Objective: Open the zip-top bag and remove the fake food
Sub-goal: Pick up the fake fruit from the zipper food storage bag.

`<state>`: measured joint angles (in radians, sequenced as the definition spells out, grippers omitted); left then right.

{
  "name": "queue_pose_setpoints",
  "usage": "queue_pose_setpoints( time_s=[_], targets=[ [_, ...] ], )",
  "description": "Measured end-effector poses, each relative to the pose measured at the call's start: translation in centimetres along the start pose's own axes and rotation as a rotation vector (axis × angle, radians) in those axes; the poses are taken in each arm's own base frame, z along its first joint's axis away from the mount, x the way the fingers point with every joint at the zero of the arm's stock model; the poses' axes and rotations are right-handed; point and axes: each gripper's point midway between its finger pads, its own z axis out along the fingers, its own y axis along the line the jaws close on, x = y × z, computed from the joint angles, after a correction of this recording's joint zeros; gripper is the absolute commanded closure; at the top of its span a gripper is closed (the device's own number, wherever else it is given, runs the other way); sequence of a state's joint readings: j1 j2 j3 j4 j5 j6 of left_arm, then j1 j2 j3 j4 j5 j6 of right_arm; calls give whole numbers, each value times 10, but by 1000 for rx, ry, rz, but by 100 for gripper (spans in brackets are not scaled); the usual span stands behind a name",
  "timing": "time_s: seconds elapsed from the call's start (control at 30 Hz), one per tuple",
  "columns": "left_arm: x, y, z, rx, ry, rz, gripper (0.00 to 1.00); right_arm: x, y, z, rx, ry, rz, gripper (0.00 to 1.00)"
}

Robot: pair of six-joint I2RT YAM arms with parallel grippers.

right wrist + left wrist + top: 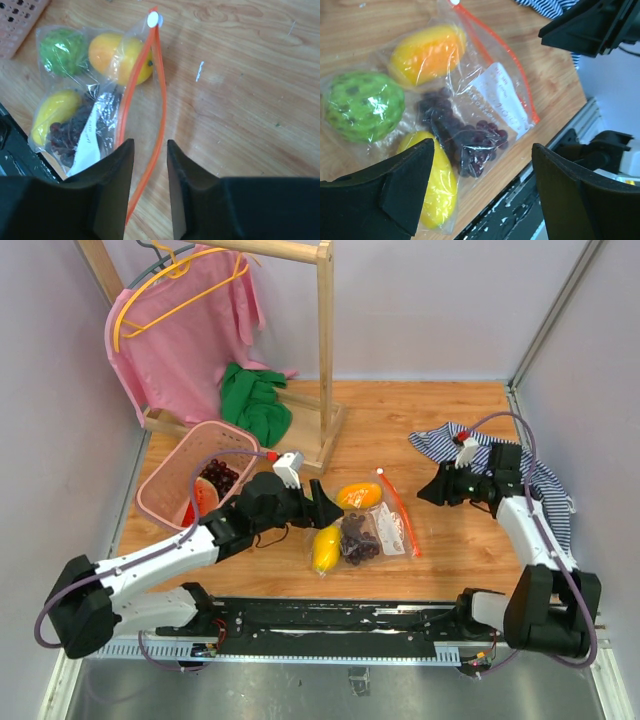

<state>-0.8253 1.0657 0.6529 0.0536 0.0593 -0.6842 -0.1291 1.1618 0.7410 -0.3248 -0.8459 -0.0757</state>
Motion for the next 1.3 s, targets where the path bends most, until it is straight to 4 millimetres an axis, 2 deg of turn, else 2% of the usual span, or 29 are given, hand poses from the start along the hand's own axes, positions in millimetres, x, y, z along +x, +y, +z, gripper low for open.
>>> queue_pose_setpoints(
  time_s=[0.07,0.17,0.27,0.4,0.6,0.67,0.83,0.87,0.93,1.07,1.2,1.3],
  targets=[
    [13,4,7,-34,25,9,16,9,-3,8,-19,39,45,79],
    [26,12,14,-86,46,17,13,25,-1,21,-59,103,102,82],
    [36,25,18,-144,56,11,11,37,11,32,-118,161,120,84],
    [56,54,20,-236,92,2,9,52,24,44,-179,229,140,87],
    [90,89,28,-329,168,11,12,67,48,57,-284,326,158,87],
    [94,93,34,-338,177,13,15,69,66,57,-357,344,150,86],
    [85,102,43,-363,165,40,39,77,102,57,-480,401,73,79],
    [80,105,44,-370,156,42,40,77,105,57,-481,408,55,77],
    [67,113,46,-380,134,51,40,73,100,59,-438,402,13,69],
    [49,127,49,-400,113,77,38,52,75,56,-282,328,-71,55],
    [45,130,54,-389,132,108,34,29,54,49,-158,233,-127,54],
    [44,127,58,-369,148,126,30,29,47,52,-133,234,-127,55]
  ],
)
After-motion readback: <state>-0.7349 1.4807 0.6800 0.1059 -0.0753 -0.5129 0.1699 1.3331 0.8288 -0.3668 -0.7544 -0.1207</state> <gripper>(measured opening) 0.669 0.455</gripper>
